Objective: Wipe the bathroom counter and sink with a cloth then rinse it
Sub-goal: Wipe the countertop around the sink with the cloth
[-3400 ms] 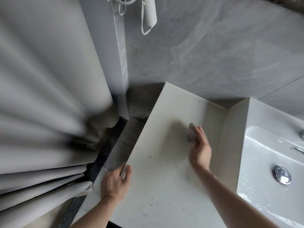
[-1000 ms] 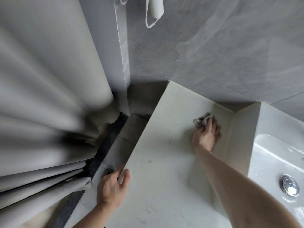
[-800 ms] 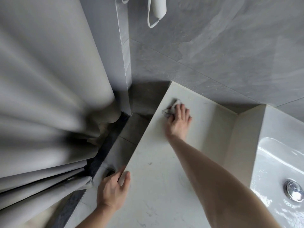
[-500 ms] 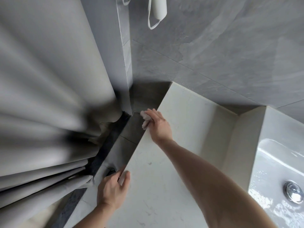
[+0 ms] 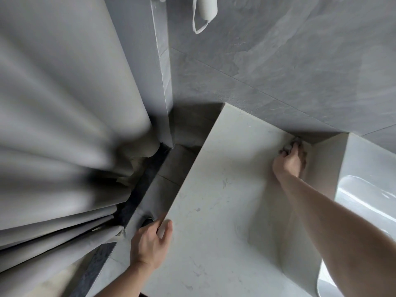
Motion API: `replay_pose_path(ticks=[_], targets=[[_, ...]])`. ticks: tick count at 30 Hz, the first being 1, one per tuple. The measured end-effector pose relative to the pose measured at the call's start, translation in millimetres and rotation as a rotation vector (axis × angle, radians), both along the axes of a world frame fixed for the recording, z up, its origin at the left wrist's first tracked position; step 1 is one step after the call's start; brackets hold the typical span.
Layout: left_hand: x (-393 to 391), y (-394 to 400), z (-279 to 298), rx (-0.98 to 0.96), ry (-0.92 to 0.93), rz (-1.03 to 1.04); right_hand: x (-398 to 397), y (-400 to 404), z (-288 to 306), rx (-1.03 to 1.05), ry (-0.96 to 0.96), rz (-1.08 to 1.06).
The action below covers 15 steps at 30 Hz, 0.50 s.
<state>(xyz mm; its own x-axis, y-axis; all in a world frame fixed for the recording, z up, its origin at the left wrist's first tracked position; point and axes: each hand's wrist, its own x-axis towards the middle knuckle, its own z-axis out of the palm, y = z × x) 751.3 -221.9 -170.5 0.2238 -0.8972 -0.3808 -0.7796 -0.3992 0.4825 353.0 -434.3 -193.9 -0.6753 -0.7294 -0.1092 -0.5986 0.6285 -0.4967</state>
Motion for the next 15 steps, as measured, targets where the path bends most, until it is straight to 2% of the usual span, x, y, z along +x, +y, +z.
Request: replay_pose_path(ticks=[4,7,11,15], targets=[[0,-1,0,0.001,0.002,0.002,60,-20,1,0.025,0.073,0.071],[-1,-1,0,-0.003,-0.026,-0.010,103,-44,-1,0.043,0.080,0.248],[-3,-2,5,0.000,0.016,0.042,159,-59,4,-0.068,0.035,0.534],[-4,-1,7,-0.003,0.020,0.045,172,-51,6,-0.057,-0.005,0.746]])
